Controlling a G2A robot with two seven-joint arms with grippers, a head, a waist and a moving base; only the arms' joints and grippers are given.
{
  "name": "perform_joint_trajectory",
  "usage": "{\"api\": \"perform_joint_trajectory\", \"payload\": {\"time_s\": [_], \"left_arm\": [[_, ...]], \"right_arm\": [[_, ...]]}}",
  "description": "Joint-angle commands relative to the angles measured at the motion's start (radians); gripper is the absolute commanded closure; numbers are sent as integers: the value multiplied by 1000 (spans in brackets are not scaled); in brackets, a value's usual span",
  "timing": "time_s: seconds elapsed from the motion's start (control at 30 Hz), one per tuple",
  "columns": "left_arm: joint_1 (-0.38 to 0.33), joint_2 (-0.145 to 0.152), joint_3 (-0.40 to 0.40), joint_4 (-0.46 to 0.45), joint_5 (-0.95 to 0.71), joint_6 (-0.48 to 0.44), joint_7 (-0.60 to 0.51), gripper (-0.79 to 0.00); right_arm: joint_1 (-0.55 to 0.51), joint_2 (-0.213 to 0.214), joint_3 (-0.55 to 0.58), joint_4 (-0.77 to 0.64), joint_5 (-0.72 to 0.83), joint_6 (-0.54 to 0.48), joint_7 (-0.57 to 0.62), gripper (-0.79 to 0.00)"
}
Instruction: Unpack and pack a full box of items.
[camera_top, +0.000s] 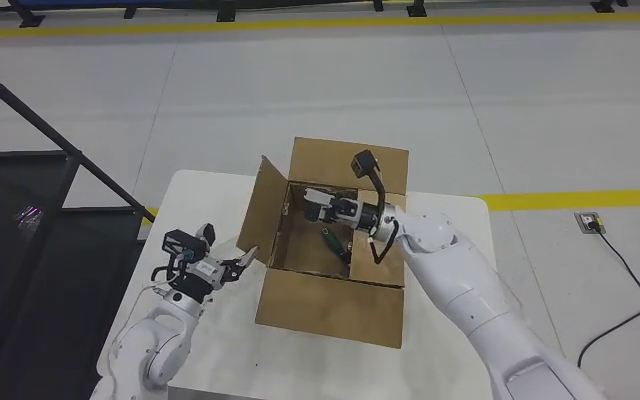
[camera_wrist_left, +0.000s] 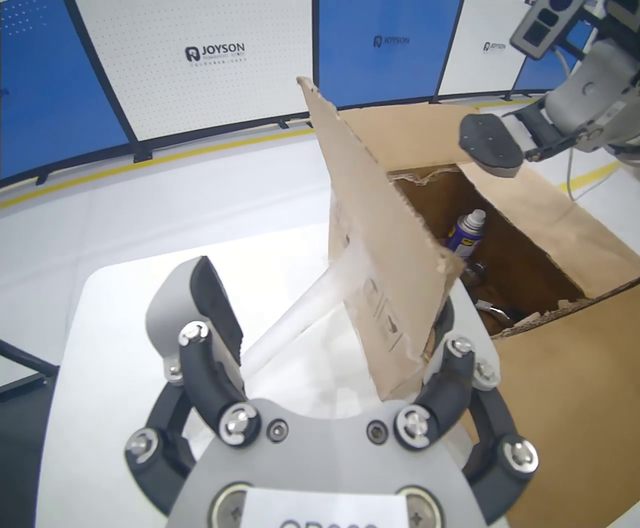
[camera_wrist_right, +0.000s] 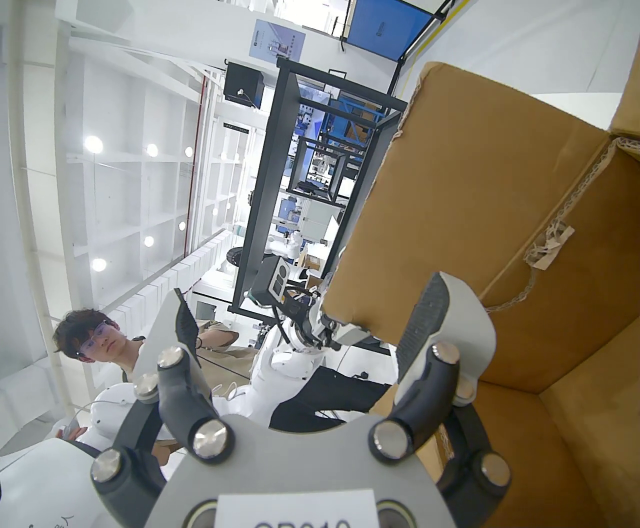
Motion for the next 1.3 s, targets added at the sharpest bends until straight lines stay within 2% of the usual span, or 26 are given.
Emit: {"api": "perform_joint_trajectory", "payload": {"time_s": [0.0, 0.23, 0.43, 0.57, 0.8, 1.03, 1.27], "left_arm": [[9, 3, -29, 12, -16, 3, -1, -785], [9, 8, -82, 83, -55, 2, -10, -785], [-7, 9, -83, 151, -66, -11, -27, -785], [-28, 9, -64, 198, -53, -19, -41, -785], [-55, 8, -44, 254, -48, -23, -41, -785], [-26, 11, -61, 205, -54, -25, -25, -785], [40, 15, -105, 72, -63, -13, 26, -785]], "right_arm": [[-27, 15, 25, -41, -25, -20, 3, -785], [-170, 74, 129, -274, -156, -40, -25, -785], [-314, 117, 225, -482, -244, 8, -53, -785], [-354, 129, 252, -540, -250, 46, -46, -785], [-377, 135, 257, -563, -251, 61, -55, -785], [-388, 139, 256, -576, -257, 64, -64, -785], [-414, 149, 278, -613, -270, 58, -74, -785]]}}
